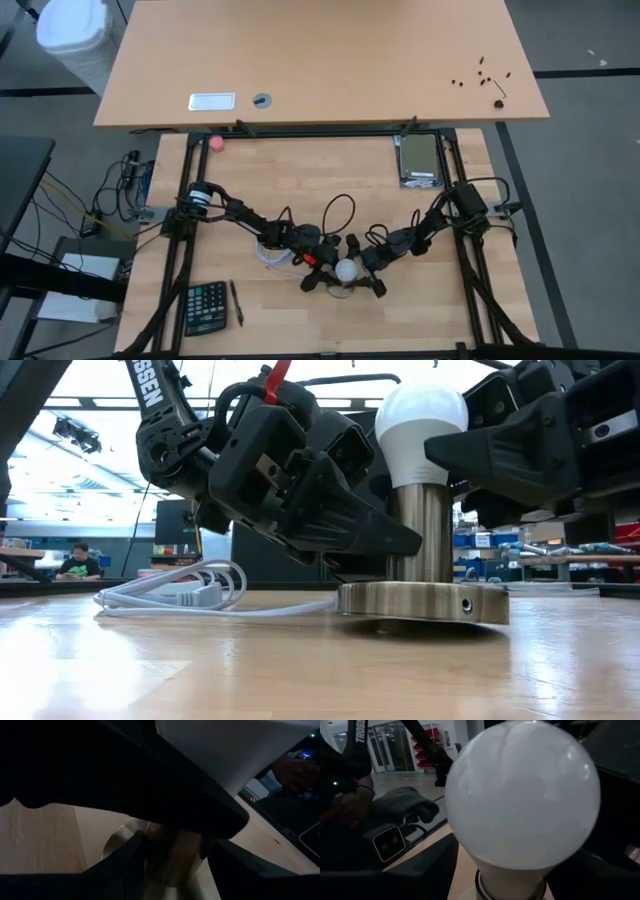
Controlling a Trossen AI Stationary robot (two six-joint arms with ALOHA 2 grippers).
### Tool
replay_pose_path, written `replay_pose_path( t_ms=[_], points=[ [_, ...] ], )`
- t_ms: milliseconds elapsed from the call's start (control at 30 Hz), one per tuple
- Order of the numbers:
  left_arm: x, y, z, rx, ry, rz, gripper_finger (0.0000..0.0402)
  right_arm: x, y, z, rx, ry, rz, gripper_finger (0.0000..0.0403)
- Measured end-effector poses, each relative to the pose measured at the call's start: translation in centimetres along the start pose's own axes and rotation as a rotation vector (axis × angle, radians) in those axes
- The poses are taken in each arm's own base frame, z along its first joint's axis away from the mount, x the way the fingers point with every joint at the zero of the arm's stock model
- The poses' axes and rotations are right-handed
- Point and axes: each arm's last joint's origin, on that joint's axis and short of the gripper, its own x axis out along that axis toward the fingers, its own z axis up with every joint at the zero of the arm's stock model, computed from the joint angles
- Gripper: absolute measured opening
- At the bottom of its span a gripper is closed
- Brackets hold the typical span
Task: Screw lightbulb
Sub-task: Insert the lightbulb into the lamp
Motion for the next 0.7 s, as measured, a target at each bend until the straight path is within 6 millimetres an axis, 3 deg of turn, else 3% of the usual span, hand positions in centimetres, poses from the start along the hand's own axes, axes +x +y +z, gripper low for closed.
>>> replay_pose_path(
  t_ms=[367,700],
  points=[
    [0.01,-0.02,0.04,0.000,0.000,0.000,0.0198,-0.37,-0.18,-0.10,-0.003,0.004,0.002,0.0203],
    [0.01,0.02,0.05,-0.001,-0.001,0.032,0.0198,-0.42,-0.41,-0.11,0.024,0.006,-0.002,0.0181]
  ],
)
